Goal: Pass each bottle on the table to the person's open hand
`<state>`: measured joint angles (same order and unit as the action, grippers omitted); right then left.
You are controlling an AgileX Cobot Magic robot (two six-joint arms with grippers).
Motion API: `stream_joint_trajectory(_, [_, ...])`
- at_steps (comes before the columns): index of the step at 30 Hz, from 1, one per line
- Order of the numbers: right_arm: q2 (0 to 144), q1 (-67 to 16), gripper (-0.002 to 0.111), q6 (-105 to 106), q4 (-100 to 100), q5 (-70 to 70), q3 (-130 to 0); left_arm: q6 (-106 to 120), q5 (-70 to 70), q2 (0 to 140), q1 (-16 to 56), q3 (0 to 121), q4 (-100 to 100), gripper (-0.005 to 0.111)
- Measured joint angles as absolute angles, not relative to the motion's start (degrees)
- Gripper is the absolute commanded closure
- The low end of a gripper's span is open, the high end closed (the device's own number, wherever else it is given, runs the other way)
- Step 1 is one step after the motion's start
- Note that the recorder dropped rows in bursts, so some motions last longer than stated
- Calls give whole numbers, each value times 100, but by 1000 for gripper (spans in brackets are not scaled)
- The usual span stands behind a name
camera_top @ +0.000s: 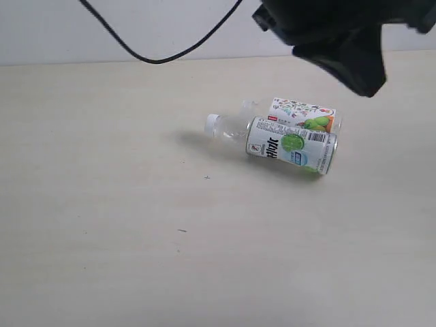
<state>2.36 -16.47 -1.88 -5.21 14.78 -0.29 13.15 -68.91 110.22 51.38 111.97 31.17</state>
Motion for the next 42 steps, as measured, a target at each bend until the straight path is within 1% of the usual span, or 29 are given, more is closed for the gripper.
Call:
stream_joint_trajectory(4, [236,-1647,108,-187,-521,1478,-29,1315,-6421,10510,5117,10187,2562,106])
stream_joint_trajectory(8, [236,-1647,108,-187,-521,1478,-29,1315,-5390,9682,4880,8766,2382,106])
stream_joint_trajectory(10, [236,-1647,108,-187,-521,1478,-29,1315,-4933,9216,4594,8049,2329,106])
stream_joint_trajectory(11, [236,-1647,108,-187,-521,1478,-29,1315,-4714,8938,4331,7651,2318,106])
stream_joint_trajectory(16, [236,-1647,108,-187,-521,1478,-29,1315,-3768,7982,3371,6273,2579,106])
stream_joint_trajectory(20, [236,-1647,108,-187,-521,1478,-29,1306,-2838,7318,3000,5200,2755,106])
stream_joint_trajectory(25, [236,-1647,108,-187,-521,1478,-29,1306,-2282,7009,2991,4788,2860,106])
stream_joint_trajectory(42, [236,-1647,108,-187,-521,1478,-29,1306,-2130,6980,2991,4717,2850,106])
